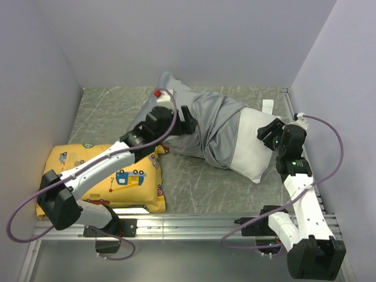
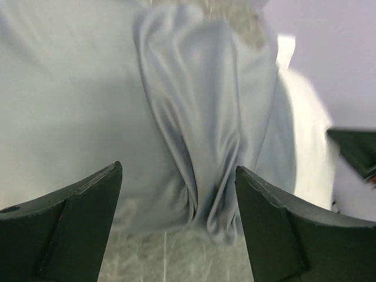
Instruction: Remove the pillowcase from the pillow
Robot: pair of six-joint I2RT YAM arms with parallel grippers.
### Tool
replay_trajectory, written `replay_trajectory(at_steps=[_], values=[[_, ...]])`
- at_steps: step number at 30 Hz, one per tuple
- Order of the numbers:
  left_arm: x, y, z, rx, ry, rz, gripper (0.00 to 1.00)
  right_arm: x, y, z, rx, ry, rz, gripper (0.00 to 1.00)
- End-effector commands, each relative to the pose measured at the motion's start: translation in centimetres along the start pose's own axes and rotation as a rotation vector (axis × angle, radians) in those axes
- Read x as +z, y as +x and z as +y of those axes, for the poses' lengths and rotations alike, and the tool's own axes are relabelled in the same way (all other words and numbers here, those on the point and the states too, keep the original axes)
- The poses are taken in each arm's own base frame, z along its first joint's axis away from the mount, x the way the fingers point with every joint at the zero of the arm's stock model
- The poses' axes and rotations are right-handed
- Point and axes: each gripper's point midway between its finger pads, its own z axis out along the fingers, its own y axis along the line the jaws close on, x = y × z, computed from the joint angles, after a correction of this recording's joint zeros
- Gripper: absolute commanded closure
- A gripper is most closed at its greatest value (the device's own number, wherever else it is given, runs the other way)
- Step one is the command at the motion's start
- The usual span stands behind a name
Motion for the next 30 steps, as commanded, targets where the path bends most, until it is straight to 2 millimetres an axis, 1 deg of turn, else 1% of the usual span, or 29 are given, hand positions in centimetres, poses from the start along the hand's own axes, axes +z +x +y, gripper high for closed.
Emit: replay_trajectory(at_steps=[1,2,3,4,6,9,10,11,12,13,16,17,18,20,21,22,24,25,26,28,30], values=[[0.1,5.5,0.6,-0.005,-0.041,0.064,0.17,-2.4,-3.9,3.6,-0.076,-0.058,-0.122,0.36],[-0.1,6.5,0.6,0.001,-0.046,0.075,0.17,-3.0,-3.3,5.0,-0.106,-0.091,-0.109,0.34],[-0.2,7.2,0.9,0.006,-0.059,0.075,0.17,-3.4,-3.4,5.2,-0.134,-0.075,-0.124,0.33],[-0.3,8.9,1.2,0.016,-0.066,0.101,0.17,-3.9,-3.3,5.7,-0.158,-0.078,-0.117,0.32],[0.0,10.0,1.9,0.017,-0.086,0.106,0.16,-4.5,-2.3,6.9,-0.208,-0.109,-0.089,0.31],[0.9,11.7,3.0,0.037,-0.122,0.133,0.14,-4.7,-0.4,7.2,-0.267,-0.106,-0.044,0.30],[1.1,11.8,2.9,0.037,-0.123,0.138,0.14,-4.8,0.3,6.8,-0.275,-0.096,-0.035,0.30],[1.4,12.4,3.0,0.046,-0.125,0.152,0.14,-5.0,0.7,6.7,-0.279,-0.099,-0.035,0.29],[1.6,12.5,2.8,0.047,-0.115,0.151,0.14,-5.1,1.0,6.6,-0.278,-0.100,-0.032,0.28],[1.5,13.4,3.0,0.059,-0.116,0.170,0.14,-5.2,1.7,6.4,-0.280,-0.107,-0.025,0.28],[2.3,14.5,2.8,0.055,-0.096,0.176,0.16,-5.3,2.4,6.2,-0.283,-0.110,-0.016,0.28],[2.7,15.2,3.2,0.063,-0.103,0.187,0.17,-5.3,2.6,6.1,-0.286,-0.109,-0.014,0.28],[3.0,15.5,3.3,0.069,-0.104,0.189,0.18,-5.3,2.7,6.1,-0.289,-0.110,-0.012,0.28],[3.6,16.2,3.7,0.083,-0.117,0.198,0.25,-5.5,3.1,6.3,-0.299,-0.121,-0.004,0.28],[3.7,16.2,3.7,0.083,-0.122,0.198,0.28,-5.6,3.1,6.4,-0.307,-0.124,-0.001,0.28],[3.8,16.3,3.9,0.087,-0.132,0.201,0.39,-5.9,3.6,6.5,-0.317,-0.131,0.015,0.28],[4.0,16.3,4.4,0.090,-0.164,0.194,0.55,-6.0,3.7,6.3,-0.331,-0.112,0.017,0.28],[4.0,16.2,4.5,0.091,-0.173,0.191,0.72,-6.1,4.0,5.9,-0.340,-0.095,0.028,0.28],[4.0,16.1,5.0,0.099,-0.198,0.187,0.82,-6.2,4.2,5.9,-0.336,-0.089,0.032,0.27],[4.0,15.4,5.0,0.096,-0.220,0.169,1.00,-6.2,4.9,5.8,-0.339,-0.083,0.055,0.27],[3.7,13.8,5.5,0.107,-0.269,0.131,0.99,-6.1,5.7,5.7,-0.338,-0.087,0.070,0.27]])
